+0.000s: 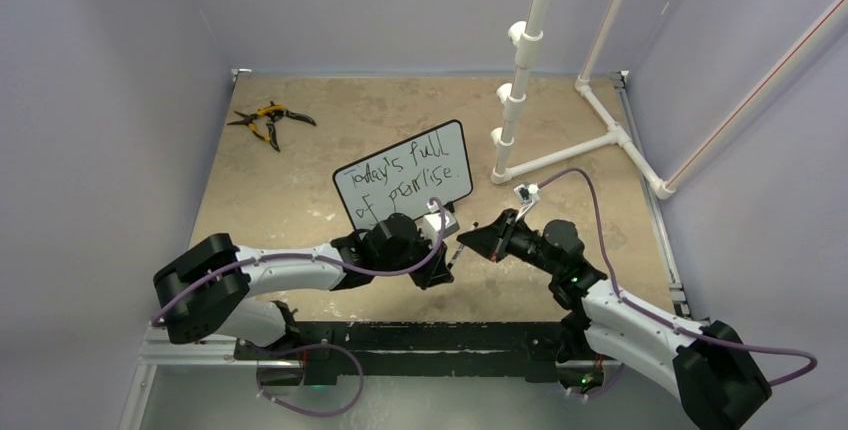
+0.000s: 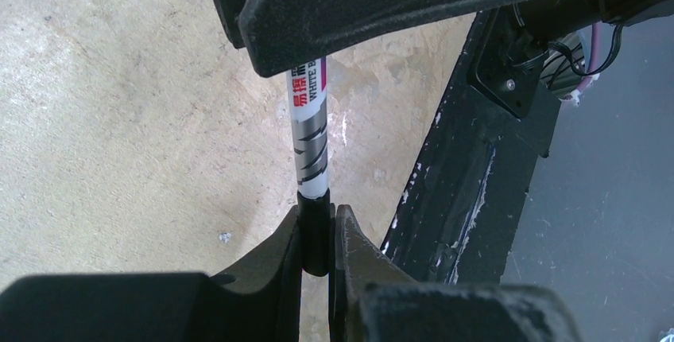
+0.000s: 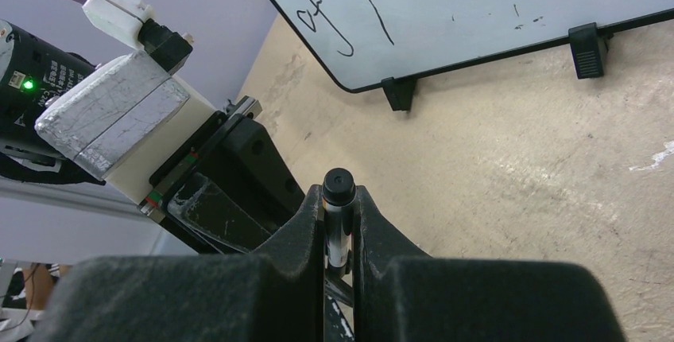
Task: Write a sentence on the whiteboard
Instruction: Insert the whiteboard marker without the cap into the pen cap.
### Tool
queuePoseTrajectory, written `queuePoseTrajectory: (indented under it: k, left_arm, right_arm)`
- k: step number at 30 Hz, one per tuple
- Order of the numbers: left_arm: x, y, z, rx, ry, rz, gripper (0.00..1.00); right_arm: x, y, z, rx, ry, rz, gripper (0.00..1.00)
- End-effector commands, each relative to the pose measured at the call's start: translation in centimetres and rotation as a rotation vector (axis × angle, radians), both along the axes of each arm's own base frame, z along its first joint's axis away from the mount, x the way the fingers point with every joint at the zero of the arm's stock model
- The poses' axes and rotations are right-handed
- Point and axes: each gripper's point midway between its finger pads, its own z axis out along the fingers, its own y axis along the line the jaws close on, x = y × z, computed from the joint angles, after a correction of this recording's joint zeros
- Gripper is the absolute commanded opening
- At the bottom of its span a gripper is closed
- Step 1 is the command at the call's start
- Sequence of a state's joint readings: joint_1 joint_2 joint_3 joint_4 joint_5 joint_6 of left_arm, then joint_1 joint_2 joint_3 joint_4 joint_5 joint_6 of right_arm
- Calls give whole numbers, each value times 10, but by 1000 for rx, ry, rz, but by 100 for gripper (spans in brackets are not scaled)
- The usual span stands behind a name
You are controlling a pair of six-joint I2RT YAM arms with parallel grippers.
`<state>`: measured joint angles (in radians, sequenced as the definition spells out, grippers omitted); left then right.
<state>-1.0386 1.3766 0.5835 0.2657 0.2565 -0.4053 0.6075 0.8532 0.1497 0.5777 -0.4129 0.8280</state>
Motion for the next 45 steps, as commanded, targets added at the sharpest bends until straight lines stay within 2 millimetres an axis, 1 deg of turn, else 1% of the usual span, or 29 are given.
queuePoseTrajectory:
  k: [1,9,13,18,23,26,28,30,32,34,35,36,38,39,41,43,45]
  left_arm:
    - [80,-45,199,-535,-435,145,0]
    - [81,-44,217,-561,-489,126,0]
    - [78,-43,224,-587,-497,102,0]
    - [76,-36,232,-611,-487,49,0]
    - [67,-31,230,-608,-455,-7,0]
    - [69,-29,227,-599,-449,-12,0]
    - [69,-29,224,-585,-444,-13,0]
    - [69,-28,217,-561,-429,-15,0]
    - [74,-25,206,-509,-404,6,0]
    - [82,-16,191,-455,-377,62,0]
    - [86,-11,182,-418,-359,91,7]
    - [89,-7,175,-389,-342,110,15]
    - [94,2,160,-325,-302,144,32]
    - [96,6,158,-305,-295,164,40]
    - [99,14,153,-268,-285,200,50]
    - [101,22,155,-250,-287,229,58]
    - [104,28,160,-239,-285,252,62]
  right_arm:
    - [-94,4,-59,-114,317,370,0]
    - [-96,3,-62,-126,336,383,0]
    - [-99,3,-66,-142,340,402,0]
    - [-107,2,-66,-144,331,456,0]
    - [-113,2,-61,-135,316,507,0]
    - [-114,3,-60,-134,313,520,0]
    - [-108,4,-59,-154,301,495,0]
    - [-96,5,-53,-176,293,440,0]
    - [-75,4,-45,-218,273,324,0]
    - [-52,-1,-29,-242,229,193,0]
    - [-42,-3,-19,-240,208,137,0]
    - [-32,-8,-11,-258,196,69,0]
    - [-15,-22,-3,-318,191,-55,0]
    - [-8,-30,-5,-363,203,-114,0]
    - [2,-43,-10,-435,231,-199,0]
    - [8,-54,-19,-495,274,-269,0]
    - [16,-65,-23,-531,302,-349,0]
